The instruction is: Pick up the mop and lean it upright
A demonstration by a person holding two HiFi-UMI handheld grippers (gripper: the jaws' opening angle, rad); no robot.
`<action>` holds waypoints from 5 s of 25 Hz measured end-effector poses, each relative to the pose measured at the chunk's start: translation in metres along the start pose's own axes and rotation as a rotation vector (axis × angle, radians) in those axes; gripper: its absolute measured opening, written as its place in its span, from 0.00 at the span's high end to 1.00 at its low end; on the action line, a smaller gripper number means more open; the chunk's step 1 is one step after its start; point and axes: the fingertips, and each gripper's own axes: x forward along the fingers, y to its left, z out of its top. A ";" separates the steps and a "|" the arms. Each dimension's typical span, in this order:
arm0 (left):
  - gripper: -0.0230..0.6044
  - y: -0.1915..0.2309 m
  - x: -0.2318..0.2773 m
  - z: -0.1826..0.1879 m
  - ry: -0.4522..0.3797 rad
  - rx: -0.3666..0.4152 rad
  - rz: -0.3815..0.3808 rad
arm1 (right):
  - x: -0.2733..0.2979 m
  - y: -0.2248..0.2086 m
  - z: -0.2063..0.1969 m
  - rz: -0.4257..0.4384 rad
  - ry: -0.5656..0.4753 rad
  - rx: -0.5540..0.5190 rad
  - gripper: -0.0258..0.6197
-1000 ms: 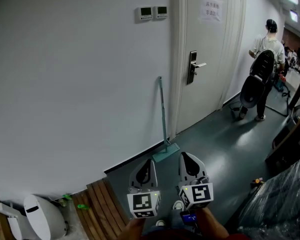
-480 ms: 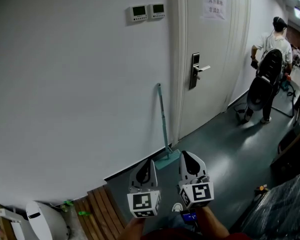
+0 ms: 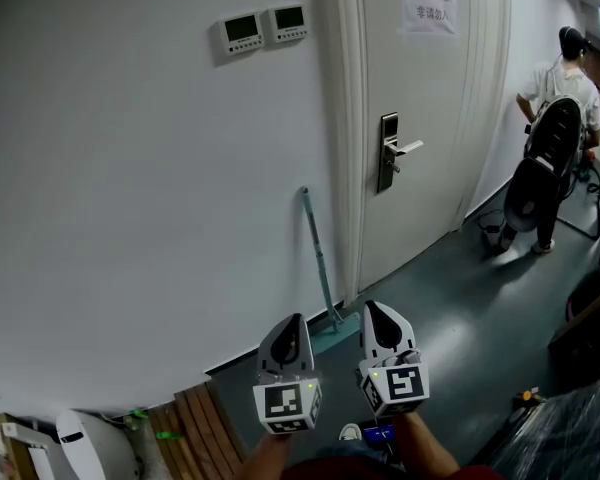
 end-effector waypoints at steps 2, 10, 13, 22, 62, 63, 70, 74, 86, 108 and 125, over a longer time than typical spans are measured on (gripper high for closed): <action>0.94 -0.005 0.016 0.000 -0.001 -0.001 0.006 | 0.009 -0.015 -0.002 0.004 -0.001 0.002 0.95; 0.94 -0.005 0.062 -0.008 0.015 -0.004 0.041 | 0.048 -0.051 -0.009 0.013 0.002 0.017 0.95; 0.94 0.000 0.078 -0.009 0.014 -0.005 0.038 | 0.064 -0.054 -0.013 0.020 0.010 0.017 0.95; 0.94 0.038 0.132 -0.021 -0.001 -0.016 0.009 | 0.128 -0.056 -0.024 -0.001 0.008 -0.022 0.95; 0.94 0.171 0.326 -0.025 0.005 -0.001 -0.026 | 0.360 -0.064 -0.050 -0.034 0.046 -0.065 0.95; 0.94 0.172 0.327 -0.026 0.009 0.001 -0.027 | 0.364 -0.064 -0.054 -0.024 0.055 -0.055 0.95; 0.94 0.174 0.330 -0.017 -0.016 -0.029 -0.008 | 0.386 -0.059 -0.087 0.042 0.139 -0.020 0.95; 0.94 0.179 0.329 -0.019 -0.012 -0.011 0.004 | 0.397 -0.058 -0.107 0.053 0.179 -0.027 0.94; 0.94 0.181 0.319 -0.016 -0.011 -0.009 0.035 | 0.430 -0.065 -0.152 0.060 0.292 -0.056 0.71; 0.94 0.185 0.306 -0.018 -0.006 0.012 0.076 | 0.456 -0.070 -0.187 0.069 0.347 -0.098 0.78; 0.94 0.188 0.306 -0.019 -0.001 0.013 0.077 | 0.447 -0.072 -0.185 0.055 0.327 -0.114 0.79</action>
